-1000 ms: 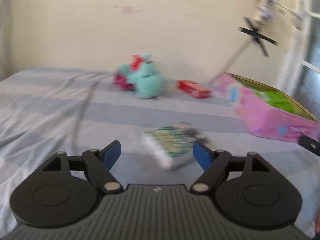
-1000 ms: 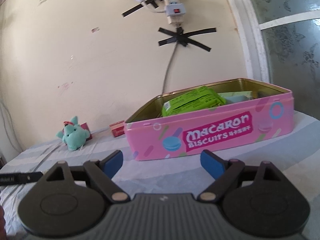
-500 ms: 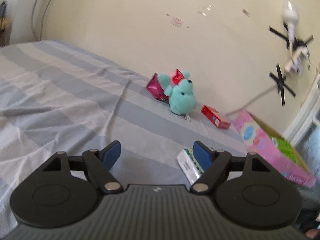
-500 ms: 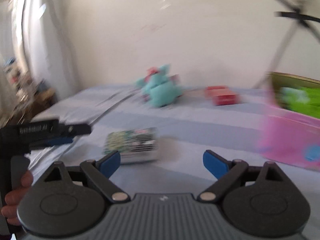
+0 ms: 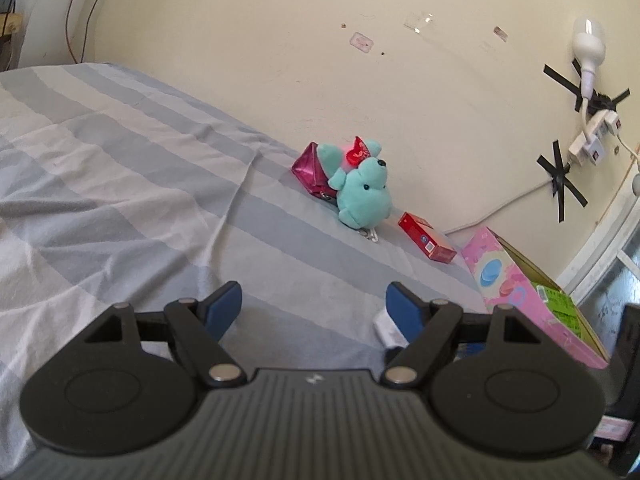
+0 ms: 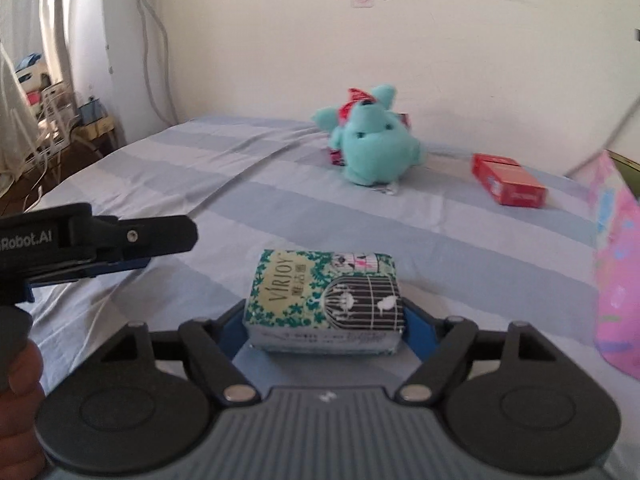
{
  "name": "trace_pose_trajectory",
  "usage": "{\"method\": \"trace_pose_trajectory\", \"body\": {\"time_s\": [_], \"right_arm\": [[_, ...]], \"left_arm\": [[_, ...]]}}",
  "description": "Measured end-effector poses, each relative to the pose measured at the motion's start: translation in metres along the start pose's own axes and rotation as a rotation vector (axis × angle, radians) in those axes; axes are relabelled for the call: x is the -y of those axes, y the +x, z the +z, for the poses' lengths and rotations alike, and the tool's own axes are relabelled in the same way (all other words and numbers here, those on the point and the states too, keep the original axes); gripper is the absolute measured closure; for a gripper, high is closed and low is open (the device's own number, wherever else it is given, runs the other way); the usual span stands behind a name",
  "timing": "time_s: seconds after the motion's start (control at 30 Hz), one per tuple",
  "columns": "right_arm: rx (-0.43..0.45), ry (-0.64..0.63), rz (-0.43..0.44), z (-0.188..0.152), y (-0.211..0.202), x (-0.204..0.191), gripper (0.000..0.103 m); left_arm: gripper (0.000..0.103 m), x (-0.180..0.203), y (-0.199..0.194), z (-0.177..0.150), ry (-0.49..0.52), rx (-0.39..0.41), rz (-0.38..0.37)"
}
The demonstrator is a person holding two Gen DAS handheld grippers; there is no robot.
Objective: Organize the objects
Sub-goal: 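Grasp the tissue pack with the right gripper, then grasp the tissue pack with the left gripper while the right gripper holds it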
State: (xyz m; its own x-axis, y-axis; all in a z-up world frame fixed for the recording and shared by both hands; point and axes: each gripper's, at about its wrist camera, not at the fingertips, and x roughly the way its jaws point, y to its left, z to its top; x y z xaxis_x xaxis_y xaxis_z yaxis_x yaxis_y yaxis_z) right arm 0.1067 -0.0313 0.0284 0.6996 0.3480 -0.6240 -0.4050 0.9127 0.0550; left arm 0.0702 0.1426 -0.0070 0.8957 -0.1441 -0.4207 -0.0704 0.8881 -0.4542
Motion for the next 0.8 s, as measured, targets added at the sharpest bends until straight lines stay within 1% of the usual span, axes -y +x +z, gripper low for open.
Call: {"method": "trace_pose_trajectory", "body": {"time_s": [0.13, 0.27, 0.37, 0.43, 0.47, 0.5, 0.6, 0.7, 0.8], "right_arm": [[0.003, 0.062, -0.046, -0.017, -0.026, 0.027, 0.025], [0.027, 0.138, -0.145, -0.04, -0.064, 0.058, 0.024], [0.046, 0.214, -0.196, -0.06, -0.091, 0.079, 0.022], [0.052, 0.244, -0.214, -0.07, -0.102, 0.087, 0.018], [0.057, 0.246, -0.212, -0.074, -0.106, 0.088, 0.013], [0.065, 0.242, -0.209, -0.077, -0.109, 0.088, 0.009], [0.08, 0.192, -0.194, -0.082, -0.114, 0.084, 0.004], [0.09, 0.129, -0.171, -0.085, -0.119, 0.079, 0.0], [0.082, 0.085, -0.155, -0.087, -0.126, 0.081, 0.0]], "left_arm": [[0.022, 0.007, 0.0, -0.002, 0.045, -0.001, 0.003], [0.022, 0.021, 0.006, -0.004, 0.128, -0.047, 0.013], [0.022, 0.035, 0.008, -0.007, 0.182, -0.083, 0.009], [0.022, 0.047, 0.007, -0.009, 0.174, -0.118, -0.049], [0.022, 0.053, 0.007, -0.01, 0.17, -0.139, -0.078], [0.022, 0.06, 0.007, -0.012, 0.176, -0.157, -0.101], [0.022, 0.086, 0.006, -0.016, 0.228, -0.199, -0.155], [0.023, 0.102, 0.008, -0.017, 0.247, -0.266, -0.206], [0.023, 0.113, 0.011, -0.019, 0.26, -0.338, -0.251]]}}
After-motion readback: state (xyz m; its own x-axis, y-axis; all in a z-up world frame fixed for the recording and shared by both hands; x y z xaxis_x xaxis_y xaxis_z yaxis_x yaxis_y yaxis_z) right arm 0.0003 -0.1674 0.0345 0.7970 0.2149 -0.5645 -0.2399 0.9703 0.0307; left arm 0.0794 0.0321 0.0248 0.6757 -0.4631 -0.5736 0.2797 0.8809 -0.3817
